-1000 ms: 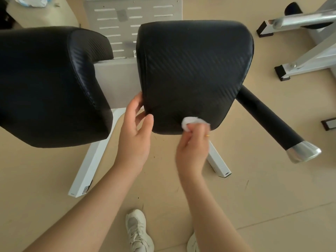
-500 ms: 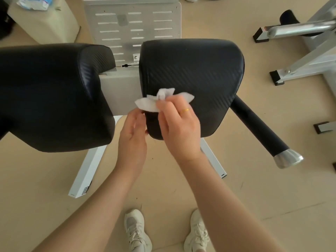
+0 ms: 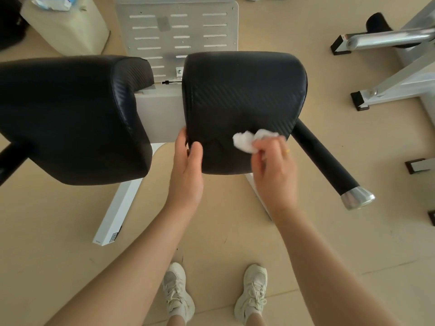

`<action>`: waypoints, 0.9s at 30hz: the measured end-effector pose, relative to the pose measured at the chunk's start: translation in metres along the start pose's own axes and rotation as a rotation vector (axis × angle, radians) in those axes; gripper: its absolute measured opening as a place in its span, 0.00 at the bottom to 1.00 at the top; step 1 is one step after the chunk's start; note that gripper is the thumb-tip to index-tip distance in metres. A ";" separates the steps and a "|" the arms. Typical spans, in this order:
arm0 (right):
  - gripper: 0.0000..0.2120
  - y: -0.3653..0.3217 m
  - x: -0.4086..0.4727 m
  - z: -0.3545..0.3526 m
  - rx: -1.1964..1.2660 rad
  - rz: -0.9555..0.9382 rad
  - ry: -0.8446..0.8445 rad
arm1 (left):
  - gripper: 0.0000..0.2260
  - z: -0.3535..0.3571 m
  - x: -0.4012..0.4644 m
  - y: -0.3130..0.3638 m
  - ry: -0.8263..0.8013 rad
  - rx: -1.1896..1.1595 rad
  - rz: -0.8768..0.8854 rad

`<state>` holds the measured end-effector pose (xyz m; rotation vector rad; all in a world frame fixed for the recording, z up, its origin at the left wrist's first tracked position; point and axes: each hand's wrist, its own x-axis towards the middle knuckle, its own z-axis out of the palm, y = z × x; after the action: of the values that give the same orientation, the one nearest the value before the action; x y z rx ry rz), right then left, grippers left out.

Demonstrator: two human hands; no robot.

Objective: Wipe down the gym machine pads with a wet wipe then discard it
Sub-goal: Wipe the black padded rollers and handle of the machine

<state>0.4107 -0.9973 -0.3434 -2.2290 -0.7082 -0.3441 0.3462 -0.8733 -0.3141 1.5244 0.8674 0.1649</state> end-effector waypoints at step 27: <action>0.08 0.029 0.045 -0.172 0.551 0.812 -0.500 | 0.10 0.092 -0.058 0.097 0.004 -0.096 -0.684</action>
<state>0.4598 -1.1228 -0.2237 -1.8642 -0.0595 0.7408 0.3989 -0.9720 -0.2203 1.0674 1.3134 -0.2867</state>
